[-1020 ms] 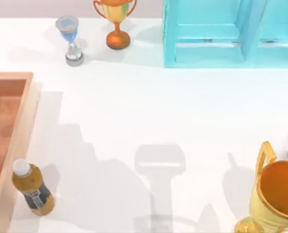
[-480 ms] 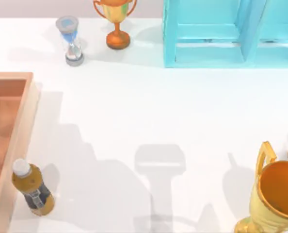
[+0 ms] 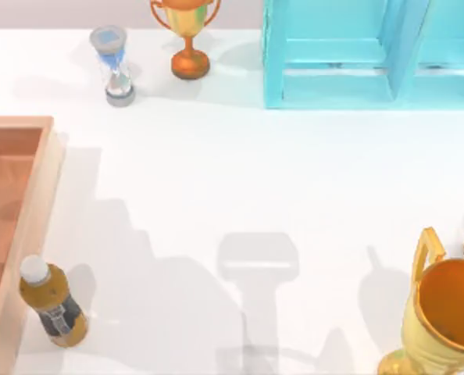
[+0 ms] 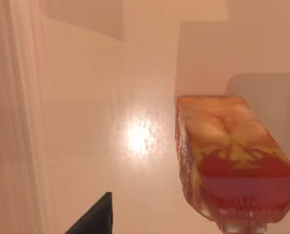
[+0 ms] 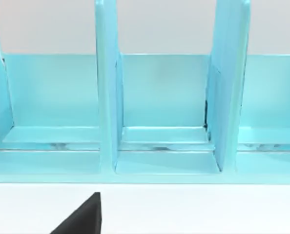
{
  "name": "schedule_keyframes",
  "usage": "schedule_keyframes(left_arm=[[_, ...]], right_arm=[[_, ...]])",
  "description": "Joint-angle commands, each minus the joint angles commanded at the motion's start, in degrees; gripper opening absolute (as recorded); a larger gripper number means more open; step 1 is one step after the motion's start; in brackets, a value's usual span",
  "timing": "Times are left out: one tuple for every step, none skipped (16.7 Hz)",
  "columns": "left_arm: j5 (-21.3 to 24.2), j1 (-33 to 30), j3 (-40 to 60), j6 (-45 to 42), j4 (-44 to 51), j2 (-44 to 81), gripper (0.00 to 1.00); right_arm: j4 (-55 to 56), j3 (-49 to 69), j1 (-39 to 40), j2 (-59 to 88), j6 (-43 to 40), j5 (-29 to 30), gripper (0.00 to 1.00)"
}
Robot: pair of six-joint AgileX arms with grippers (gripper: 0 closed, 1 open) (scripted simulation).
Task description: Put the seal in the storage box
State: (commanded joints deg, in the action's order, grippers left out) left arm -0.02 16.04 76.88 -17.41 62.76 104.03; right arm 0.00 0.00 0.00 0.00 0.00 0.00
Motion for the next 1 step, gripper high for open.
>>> schedule_keyframes(left_arm=[[0.0,0.0,0.0,0.0,0.0,0.0,1.0]], right_arm=[[0.0,0.0,0.0,0.0,0.0,0.0,1.0]])
